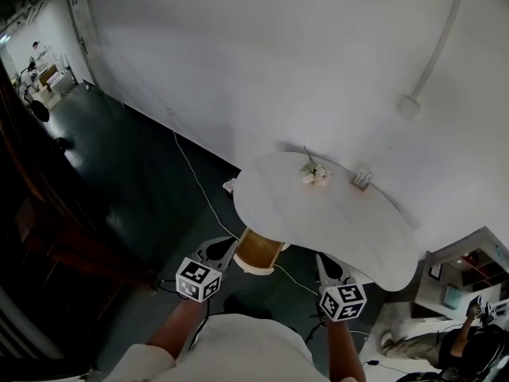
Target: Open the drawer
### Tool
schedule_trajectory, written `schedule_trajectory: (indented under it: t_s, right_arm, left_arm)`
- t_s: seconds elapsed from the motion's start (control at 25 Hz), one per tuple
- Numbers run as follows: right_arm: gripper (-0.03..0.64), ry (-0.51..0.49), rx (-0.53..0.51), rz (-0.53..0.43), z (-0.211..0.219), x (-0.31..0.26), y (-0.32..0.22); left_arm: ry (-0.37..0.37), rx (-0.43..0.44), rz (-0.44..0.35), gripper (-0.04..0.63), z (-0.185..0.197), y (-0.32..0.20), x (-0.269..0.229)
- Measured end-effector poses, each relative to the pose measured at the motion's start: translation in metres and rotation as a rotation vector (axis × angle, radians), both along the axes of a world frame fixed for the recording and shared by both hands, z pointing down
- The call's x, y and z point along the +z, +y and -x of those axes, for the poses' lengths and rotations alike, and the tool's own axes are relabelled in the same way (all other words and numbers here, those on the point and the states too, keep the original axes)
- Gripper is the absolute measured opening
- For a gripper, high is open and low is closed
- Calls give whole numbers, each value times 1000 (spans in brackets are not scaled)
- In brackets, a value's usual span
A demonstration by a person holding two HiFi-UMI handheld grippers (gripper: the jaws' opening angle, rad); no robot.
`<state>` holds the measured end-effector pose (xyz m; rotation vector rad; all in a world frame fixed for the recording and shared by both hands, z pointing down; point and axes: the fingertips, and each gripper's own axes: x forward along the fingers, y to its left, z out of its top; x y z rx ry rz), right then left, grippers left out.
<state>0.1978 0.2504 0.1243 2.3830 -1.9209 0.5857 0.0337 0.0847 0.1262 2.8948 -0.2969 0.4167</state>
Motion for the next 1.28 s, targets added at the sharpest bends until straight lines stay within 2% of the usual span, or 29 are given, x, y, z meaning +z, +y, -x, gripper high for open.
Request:
schedule_trajectory:
  t_s: [0.16, 0.36, 1.28]
  right_arm:
    - [11, 46, -19, -28, 1, -13, -1]
    - [11, 93, -36, -45, 4, -20, -3]
    - [11, 93, -38, -43, 9, -18, -15]
  left_arm:
    - [33, -12, -37, 6, 8, -1, -20]
    - [55, -32, -36, 6, 12, -5, -27]
    - [58, -20, 1, 6, 16, -15, -17]
